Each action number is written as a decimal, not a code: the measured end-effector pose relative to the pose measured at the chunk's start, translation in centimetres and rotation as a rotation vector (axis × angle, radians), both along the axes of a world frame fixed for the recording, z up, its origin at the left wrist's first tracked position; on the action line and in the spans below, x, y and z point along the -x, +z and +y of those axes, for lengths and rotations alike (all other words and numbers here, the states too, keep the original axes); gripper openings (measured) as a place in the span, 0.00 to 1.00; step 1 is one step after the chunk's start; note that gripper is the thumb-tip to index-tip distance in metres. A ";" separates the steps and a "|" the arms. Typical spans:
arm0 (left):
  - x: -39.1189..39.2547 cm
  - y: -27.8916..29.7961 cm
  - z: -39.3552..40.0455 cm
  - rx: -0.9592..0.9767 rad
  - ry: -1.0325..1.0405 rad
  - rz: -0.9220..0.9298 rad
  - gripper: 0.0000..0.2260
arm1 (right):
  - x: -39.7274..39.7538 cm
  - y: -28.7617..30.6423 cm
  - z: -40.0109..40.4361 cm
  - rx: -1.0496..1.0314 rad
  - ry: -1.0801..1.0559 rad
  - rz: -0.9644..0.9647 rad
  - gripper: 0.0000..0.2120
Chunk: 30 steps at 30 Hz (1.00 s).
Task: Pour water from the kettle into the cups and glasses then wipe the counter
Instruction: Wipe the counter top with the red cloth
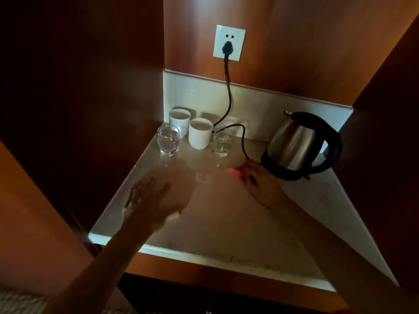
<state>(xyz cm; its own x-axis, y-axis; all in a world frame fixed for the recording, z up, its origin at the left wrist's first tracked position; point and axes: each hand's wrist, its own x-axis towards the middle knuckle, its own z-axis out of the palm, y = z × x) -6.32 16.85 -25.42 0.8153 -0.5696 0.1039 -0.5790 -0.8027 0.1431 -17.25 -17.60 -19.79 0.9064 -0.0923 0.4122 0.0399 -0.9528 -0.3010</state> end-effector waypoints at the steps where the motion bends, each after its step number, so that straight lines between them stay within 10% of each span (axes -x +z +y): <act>1: 0.2 0.5 -0.1 0.010 0.046 0.034 0.47 | -1.7 0.3 1.6 -0.009 0.055 -0.031 0.13; 19: 1.4 2.9 0.1 0.065 0.023 0.019 0.39 | 0.6 -0.9 8.3 -0.063 0.490 0.051 0.15; 24: 1.8 2.7 0.3 0.075 0.017 0.058 0.39 | -0.1 -1.5 -0.1 -0.042 0.269 0.000 0.19; 30: 2.3 4.6 1.4 0.115 0.121 0.079 0.59 | -7.0 -1.0 10.5 -0.060 0.491 -0.080 0.11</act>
